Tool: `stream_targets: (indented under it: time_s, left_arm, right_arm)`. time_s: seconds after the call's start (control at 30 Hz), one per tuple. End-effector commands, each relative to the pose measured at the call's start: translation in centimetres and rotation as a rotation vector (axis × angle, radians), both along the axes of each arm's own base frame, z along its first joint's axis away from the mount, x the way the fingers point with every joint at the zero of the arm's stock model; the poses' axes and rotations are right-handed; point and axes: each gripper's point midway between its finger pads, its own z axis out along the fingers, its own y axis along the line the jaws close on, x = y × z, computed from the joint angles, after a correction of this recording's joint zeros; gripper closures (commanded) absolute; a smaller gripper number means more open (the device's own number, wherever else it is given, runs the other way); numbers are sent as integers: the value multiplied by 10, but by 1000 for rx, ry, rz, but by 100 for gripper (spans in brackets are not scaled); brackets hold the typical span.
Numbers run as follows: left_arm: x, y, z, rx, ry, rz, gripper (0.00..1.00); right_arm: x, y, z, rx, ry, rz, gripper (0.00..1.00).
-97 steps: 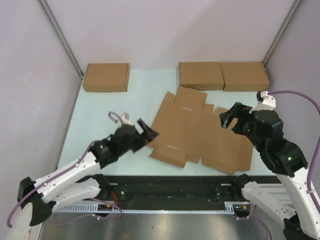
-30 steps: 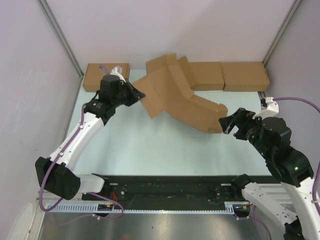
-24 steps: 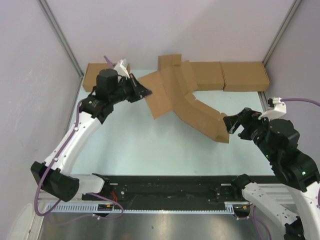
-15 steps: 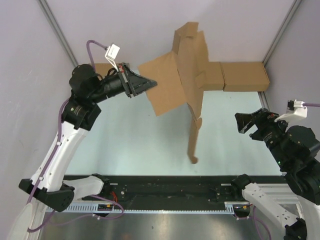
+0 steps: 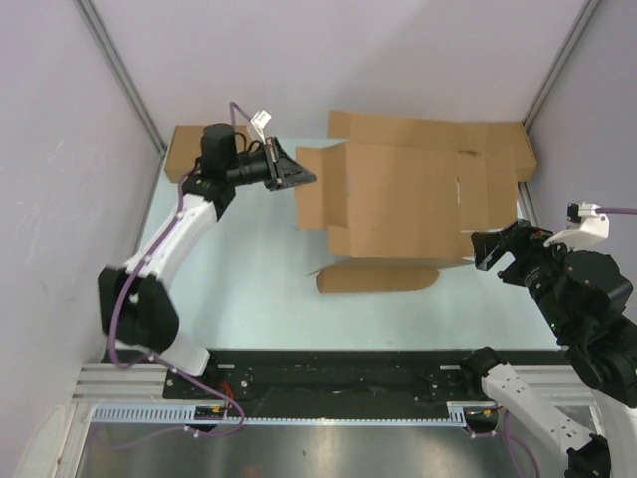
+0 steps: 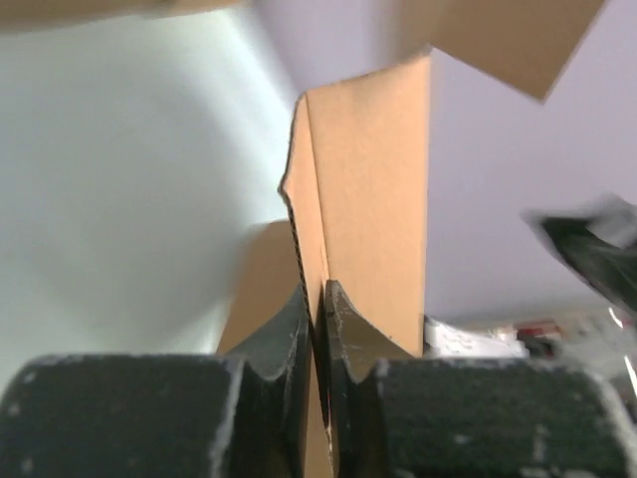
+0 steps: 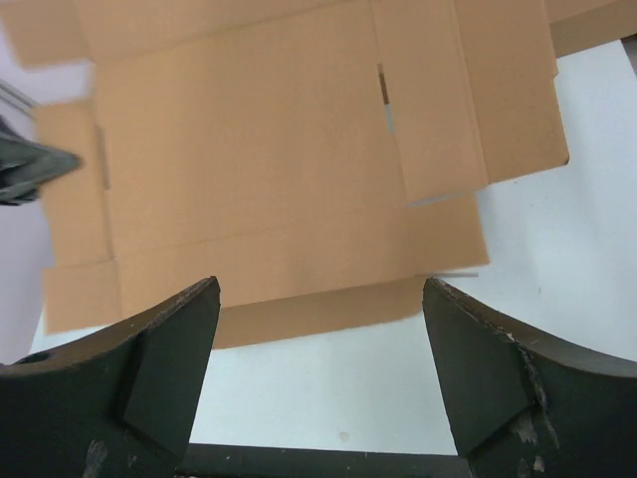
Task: Fold the paper box
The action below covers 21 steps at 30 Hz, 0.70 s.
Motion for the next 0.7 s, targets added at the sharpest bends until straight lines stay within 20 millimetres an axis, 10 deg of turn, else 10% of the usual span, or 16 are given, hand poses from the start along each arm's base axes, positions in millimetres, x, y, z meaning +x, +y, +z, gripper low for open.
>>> stream_targets:
  time_s: [0.0,0.2,0.47,0.67]
  left_arm:
    - [59,25,-85,240,153,125,87]
    - [120,32,-138,396,197,170,84]
    - [158,33,-134,435,88,190,73]
    - [160,67,-86,493,-34,412,21]
  right_arm:
    - [8,-2,-15,-68,44,-19,12]
    - [29,6,-37,-108,90,-29,11]
    - [76,17,-68,-168,168,-98,10]
    - [96,18,-84,-148,205,-135,7]
